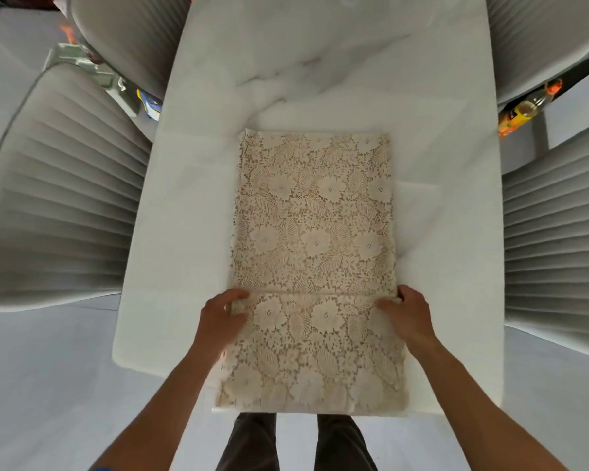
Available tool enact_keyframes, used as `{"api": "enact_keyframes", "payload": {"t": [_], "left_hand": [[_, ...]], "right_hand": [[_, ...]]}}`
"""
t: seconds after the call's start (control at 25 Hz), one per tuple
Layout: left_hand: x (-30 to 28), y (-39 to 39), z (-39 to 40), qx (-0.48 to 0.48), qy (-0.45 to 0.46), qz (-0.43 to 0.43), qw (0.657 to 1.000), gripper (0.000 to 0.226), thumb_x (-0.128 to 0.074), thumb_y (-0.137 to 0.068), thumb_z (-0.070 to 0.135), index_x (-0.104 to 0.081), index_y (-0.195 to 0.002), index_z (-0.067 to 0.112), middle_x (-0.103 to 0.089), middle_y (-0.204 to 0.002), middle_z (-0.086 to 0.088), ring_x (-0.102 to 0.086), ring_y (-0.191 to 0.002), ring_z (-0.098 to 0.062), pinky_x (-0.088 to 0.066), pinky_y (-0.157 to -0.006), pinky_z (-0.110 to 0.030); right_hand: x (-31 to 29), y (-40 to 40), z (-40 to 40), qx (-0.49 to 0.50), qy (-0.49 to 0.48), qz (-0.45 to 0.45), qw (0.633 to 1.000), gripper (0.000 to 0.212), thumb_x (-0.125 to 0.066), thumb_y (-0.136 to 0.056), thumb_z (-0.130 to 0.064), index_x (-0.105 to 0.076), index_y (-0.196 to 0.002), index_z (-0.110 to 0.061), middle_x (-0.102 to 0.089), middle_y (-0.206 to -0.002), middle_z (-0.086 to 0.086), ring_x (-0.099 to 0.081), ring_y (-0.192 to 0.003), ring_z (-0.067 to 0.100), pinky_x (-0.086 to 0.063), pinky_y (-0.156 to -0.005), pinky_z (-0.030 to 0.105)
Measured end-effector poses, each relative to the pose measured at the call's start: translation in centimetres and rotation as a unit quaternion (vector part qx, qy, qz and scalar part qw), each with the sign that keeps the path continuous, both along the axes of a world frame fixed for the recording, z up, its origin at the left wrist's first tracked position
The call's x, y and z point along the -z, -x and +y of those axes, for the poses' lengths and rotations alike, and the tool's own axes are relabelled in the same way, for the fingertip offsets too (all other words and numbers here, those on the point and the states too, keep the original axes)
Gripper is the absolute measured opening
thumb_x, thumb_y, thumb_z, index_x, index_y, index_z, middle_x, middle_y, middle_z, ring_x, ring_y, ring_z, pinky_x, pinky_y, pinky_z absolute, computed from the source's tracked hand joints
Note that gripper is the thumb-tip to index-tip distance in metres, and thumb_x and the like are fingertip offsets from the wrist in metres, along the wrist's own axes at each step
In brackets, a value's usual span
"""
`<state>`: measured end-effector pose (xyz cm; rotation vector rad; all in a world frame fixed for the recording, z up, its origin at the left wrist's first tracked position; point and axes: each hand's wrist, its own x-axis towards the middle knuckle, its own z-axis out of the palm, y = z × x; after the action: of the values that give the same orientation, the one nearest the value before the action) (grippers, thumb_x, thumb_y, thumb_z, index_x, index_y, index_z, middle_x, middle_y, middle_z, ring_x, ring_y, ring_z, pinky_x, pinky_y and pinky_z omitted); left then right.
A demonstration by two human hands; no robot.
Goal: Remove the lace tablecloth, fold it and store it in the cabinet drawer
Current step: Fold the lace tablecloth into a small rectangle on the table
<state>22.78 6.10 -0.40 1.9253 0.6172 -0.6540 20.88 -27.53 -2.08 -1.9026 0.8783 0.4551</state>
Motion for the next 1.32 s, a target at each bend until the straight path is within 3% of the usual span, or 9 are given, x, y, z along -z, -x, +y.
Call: {"api": "enact_keyframes", "payload": {"t": [0.12, 0.24, 0.32, 0.52, 0.76, 0.88, 1.04, 1.24, 1.32], "left_hand": [[0.6, -4.8, -0.1, 0.007, 0.001, -0.077, 0.997, 0.05, -0.061, -0.082, -0.003, -0.067, -0.113, 0.036, -0.068, -0.111, -0.009, -0.058, -0.055, -0.013, -0.052, -0.049, -0.028], [1.2, -8.5, -0.7, -0.019, -0.083, -0.113, 0.99, 0.049, -0.069, -0.083, 0.01, -0.056, -0.128, 0.023, -0.06, -0.121, -0.01, -0.064, -0.095, -0.024, -0.057, -0.083, -0.041], [1.4, -7.0, -0.8, 0.008, -0.161, -0.101, 0.982, 0.045, -0.073, -0.08, 0.021, -0.057, -0.122, 0.018, -0.06, -0.117, -0.009, -0.062, -0.101, -0.026, -0.052, -0.09, -0.043], [1.4, -1.7, 0.0, -0.023, -0.145, -0.075, 0.986, 0.033, -0.076, -0.077, 0.026, -0.063, -0.106, 0.016, -0.067, -0.088, -0.001, -0.066, -0.087, -0.026, -0.053, -0.08, -0.037], [2.3, -1.5, 0.6, -0.005, -0.168, 0.006, 0.986, 0.027, -0.073, -0.075, 0.041, -0.067, -0.081, 0.015, -0.07, -0.076, -0.002, -0.066, -0.077, -0.026, -0.05, -0.07, -0.035], [2.0, -0.2, 0.8, -0.038, -0.153, -0.05, 0.986, 0.015, -0.074, -0.076, 0.031, -0.066, -0.082, 0.02, -0.068, -0.075, 0.005, -0.066, -0.077, -0.021, -0.048, -0.066, -0.032], [1.3, 2.1, 1.3, -0.074, -0.128, -0.065, 0.987, 0.012, -0.076, -0.076, 0.02, -0.065, -0.076, 0.023, -0.071, -0.077, 0.009, -0.069, -0.08, -0.019, -0.046, -0.061, -0.025], [0.3, -4.8, -2.5, 0.239, -0.276, -0.253, 0.896, 0.044, -0.069, -0.076, 0.008, -0.06, -0.119, 0.016, -0.061, -0.128, -0.007, -0.054, -0.116, -0.032, -0.044, -0.095, -0.045], [0.1, -10.7, -5.1, 0.376, -0.29, -0.219, 0.853, 0.07, -0.073, -0.076, 0.02, -0.043, -0.14, 0.021, -0.043, -0.148, -0.004, -0.041, -0.134, -0.029, -0.033, -0.107, -0.051]], "right_hand": [[0.2, -4.7, -1.0, -0.002, 0.019, -0.082, 0.996, 0.013, -0.069, -0.085, -0.019, -0.067, -0.098, -0.02, -0.07, -0.089, -0.005, -0.067, -0.084, 0.019, -0.055, -0.073, 0.03], [-0.1, -8.9, -2.5, 0.044, 0.074, -0.084, 0.993, 0.038, -0.072, -0.081, -0.026, -0.057, -0.116, -0.022, -0.06, -0.087, -0.013, -0.061, -0.08, 0.015, -0.049, -0.073, 0.028], [-0.1, -7.6, -2.8, 0.015, 0.104, -0.026, 0.994, 0.036, -0.073, -0.076, -0.027, -0.059, -0.109, -0.022, -0.062, -0.086, -0.011, -0.062, -0.082, 0.016, -0.05, -0.078, 0.032], [0.0, -0.5, -1.2, 0.054, 0.067, -0.027, 0.996, 0.01, -0.072, -0.077, -0.031, -0.064, -0.082, -0.029, -0.069, -0.08, -0.01, -0.068, -0.08, 0.014, -0.052, -0.066, 0.031], [0.3, 1.1, -0.8, 0.008, 0.073, 0.002, 0.997, 0.023, -0.065, -0.084, -0.035, -0.065, -0.072, -0.015, -0.068, -0.068, -0.002, -0.064, -0.067, 0.019, -0.044, -0.059, 0.029], [0.1, 1.2, -2.0, 0.006, -0.01, 0.03, 0.999, 0.03, -0.063, -0.089, -0.031, -0.07, -0.085, -0.002, -0.072, -0.088, 0.019, -0.066, -0.075, 0.032, -0.048, -0.067, 0.034], [-0.1, 2.4, -2.9, 0.013, -0.054, 0.029, 0.998, 0.022, -0.066, -0.089, -0.027, -0.073, -0.089, -0.006, -0.073, -0.095, 0.019, -0.069, -0.084, 0.033, -0.051, -0.072, 0.034], [0.4, 2.3, -2.1, -0.009, 0.049, 0.006, 0.999, 0.019, -0.067, -0.084, -0.02, -0.066, -0.074, -0.004, -0.069, -0.074, 0.017, -0.056, -0.063, 0.024, -0.041, -0.061, 0.033], [1.0, 2.1, -2.2, -0.034, 0.074, -0.001, 0.997, 0.019, -0.067, -0.085, -0.023, -0.065, -0.072, -0.009, -0.068, -0.069, 0.011, -0.057, -0.062, 0.025, -0.042, -0.061, 0.033]]}}
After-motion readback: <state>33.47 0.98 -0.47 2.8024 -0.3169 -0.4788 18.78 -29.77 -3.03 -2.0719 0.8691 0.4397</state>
